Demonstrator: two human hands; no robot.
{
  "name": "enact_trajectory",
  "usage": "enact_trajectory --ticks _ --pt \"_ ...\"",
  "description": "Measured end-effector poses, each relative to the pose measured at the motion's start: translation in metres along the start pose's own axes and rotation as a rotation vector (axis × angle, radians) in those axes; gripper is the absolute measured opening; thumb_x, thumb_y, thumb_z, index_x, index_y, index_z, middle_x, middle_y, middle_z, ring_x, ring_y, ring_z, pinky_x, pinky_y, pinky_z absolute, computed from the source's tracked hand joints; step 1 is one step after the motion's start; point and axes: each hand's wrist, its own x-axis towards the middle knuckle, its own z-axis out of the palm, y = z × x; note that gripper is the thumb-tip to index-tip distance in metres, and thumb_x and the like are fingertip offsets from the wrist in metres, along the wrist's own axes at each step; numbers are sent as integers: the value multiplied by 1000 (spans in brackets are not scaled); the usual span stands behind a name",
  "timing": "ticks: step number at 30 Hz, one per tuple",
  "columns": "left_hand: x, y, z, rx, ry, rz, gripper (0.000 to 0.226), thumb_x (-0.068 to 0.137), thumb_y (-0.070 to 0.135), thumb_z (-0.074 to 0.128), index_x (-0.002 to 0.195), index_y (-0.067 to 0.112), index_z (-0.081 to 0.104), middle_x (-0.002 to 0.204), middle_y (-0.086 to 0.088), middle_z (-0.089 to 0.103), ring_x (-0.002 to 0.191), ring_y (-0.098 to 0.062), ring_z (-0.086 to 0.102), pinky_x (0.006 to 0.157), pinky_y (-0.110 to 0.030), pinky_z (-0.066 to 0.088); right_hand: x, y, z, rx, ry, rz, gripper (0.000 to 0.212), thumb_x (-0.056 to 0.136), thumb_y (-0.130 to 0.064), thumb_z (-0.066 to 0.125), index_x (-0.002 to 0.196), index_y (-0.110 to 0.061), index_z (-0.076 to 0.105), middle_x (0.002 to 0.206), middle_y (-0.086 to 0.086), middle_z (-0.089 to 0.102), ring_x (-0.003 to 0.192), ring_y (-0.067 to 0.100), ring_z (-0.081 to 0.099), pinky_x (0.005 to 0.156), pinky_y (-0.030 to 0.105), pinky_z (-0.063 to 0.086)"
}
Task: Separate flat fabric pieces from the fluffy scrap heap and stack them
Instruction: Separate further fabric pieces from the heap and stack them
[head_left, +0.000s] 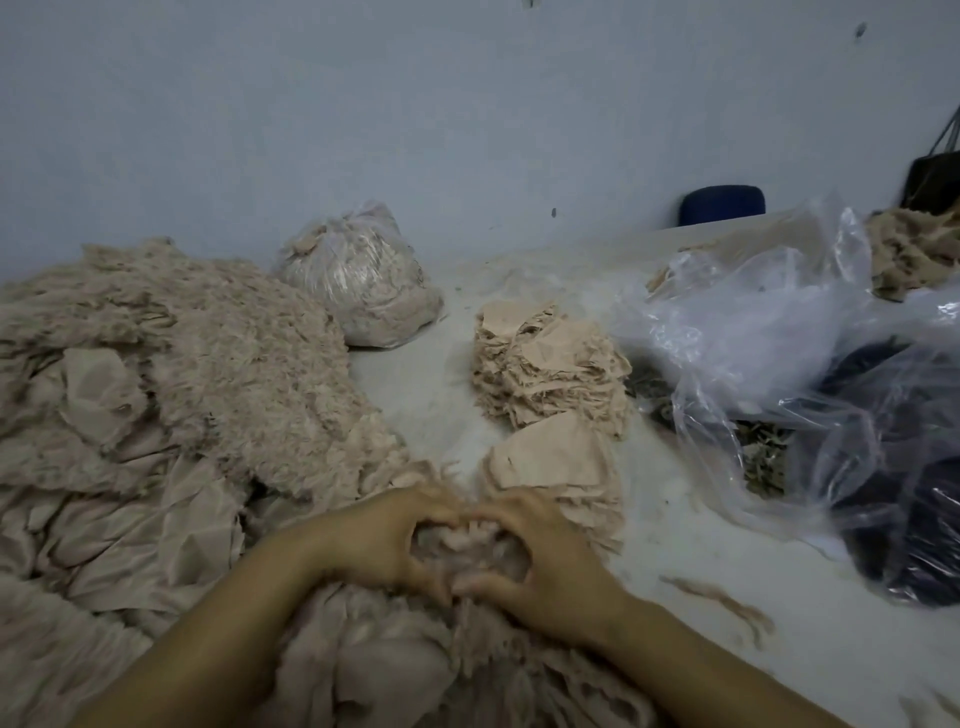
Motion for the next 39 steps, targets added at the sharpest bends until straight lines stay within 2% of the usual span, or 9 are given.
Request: enact_trajectory --ticks 3,13,19,21,25,27,30,34,39 --pt "-16 -4 5 -173 26 -61 24 89 33 61 70 21 53 66 14 45 62 -1 43 64 -21 36 -5 2 7 81 54 66 25 92 -25 62 78 -4 61 72 3 55 68 9 47 62 26 34" --pt "-12 9 17 -340 278 -20 33 98 31 41 68 17 40 61 15 41 55 2 36 55 -15 31 10 -19 -5 731 82 326 17 87 -16 67 72 -15 60 68 1 54 65 12 50 61 23 41" --pt "-15 -4 26 -358 426 -111 56 84 60 34 103 16 64 100 5 60 96 -10 58 92 -25 44 19 -13 -19 955 433 508 25 96 -9 53 71 -12 50 63 4 51 59 17 46 59 30 39" --pt "-18 -9 25 -275 454 -90 51 84 60 40 71 12 52 67 6 44 65 -16 50 75 -30 45 17 -9 -24 973 471 579 24 97 -12 52 73 -13 50 65 4 54 59 16 50 58 29 43" --pt "-13 -1 22 -301 436 -43 68 75 69 52 67 1 53 62 -2 37 57 -14 38 57 -24 30 19 -9 -22 919 370 627 21 98 -24 51 81 -11 55 77 7 61 71 20 59 69 34 48" --pt "-7 11 24 -388 412 5 51 79 58 53 61 11 43 58 5 36 55 -9 37 53 -19 30 19 -13 -21 879 195 583 35 92 -41 58 87 -7 63 87 8 69 80 21 66 76 33 52" --pt "0 17 23 -445 530 -3 35 91 38 49 64 17 48 57 16 45 56 -2 42 55 -16 34 16 -20 -23 718 43 525 35 81 -39 71 61 -15 54 57 -3 58 53 13 55 49 17 43" --pt "-2 -3 21 -398 763 -173 30 98 15 48 69 13 57 69 1 52 67 -11 48 61 -20 34 14 -12 -30 844 226 525 51 90 -15 63 44 -23 41 44 -6 38 42 10 35 41 18 32" --pt "1 -9 20 -243 743 -210 28 98 17 48 71 10 54 65 0 48 62 -10 45 54 -15 31 12 -14 -28 983 361 526 22 88 -22 65 72 -8 66 73 16 65 66 26 62 65 36 53"
